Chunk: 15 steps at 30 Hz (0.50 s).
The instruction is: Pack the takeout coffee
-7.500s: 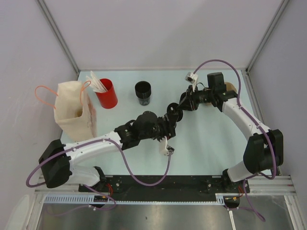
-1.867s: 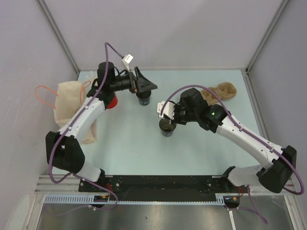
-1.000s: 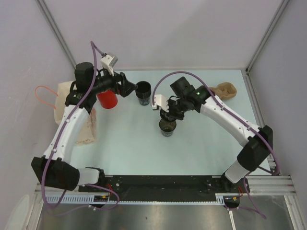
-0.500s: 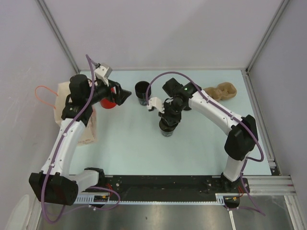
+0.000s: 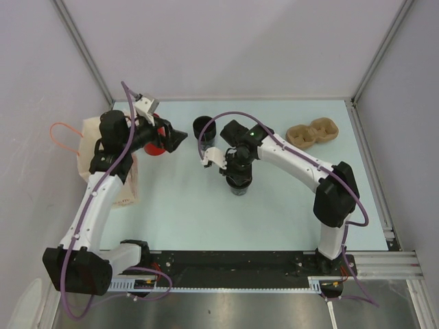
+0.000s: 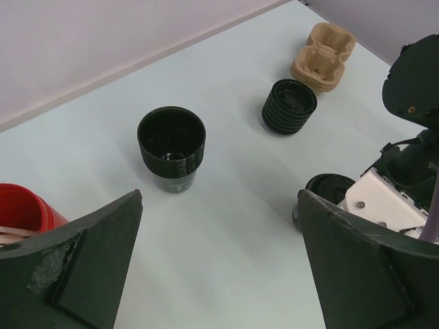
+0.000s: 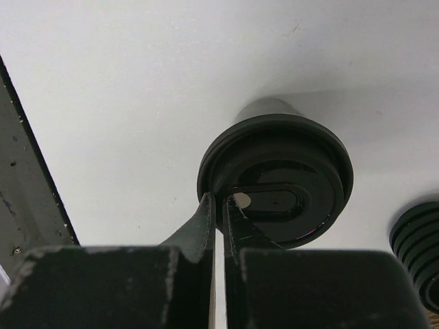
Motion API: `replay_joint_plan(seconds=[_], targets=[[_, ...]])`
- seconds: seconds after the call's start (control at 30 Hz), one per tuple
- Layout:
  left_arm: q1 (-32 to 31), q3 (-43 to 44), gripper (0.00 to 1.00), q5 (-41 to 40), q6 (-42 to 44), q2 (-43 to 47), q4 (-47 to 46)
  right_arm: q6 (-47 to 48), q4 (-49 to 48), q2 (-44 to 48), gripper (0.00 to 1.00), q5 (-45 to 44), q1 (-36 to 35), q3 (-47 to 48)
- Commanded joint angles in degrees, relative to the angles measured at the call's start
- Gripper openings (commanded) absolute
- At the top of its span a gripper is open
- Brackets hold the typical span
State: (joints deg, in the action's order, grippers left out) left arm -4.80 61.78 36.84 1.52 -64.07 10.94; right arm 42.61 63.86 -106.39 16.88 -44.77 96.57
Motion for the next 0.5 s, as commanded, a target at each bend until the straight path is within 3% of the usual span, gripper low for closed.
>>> replay_joint_plan(seconds=[0.0,0.47], targets=[[1.02,-1.13,0.99,2.53,-1.08,1.67,-4.34,-0.78,-1.01,-0.4,0.01,-1.94,-0.05,1.95],[1.46,-1.93,0.99,3.5,-1.17,1.67,-5.22,-0.33,-0.04,-1.72,0.02,-2.38,-0.49,1.86]])
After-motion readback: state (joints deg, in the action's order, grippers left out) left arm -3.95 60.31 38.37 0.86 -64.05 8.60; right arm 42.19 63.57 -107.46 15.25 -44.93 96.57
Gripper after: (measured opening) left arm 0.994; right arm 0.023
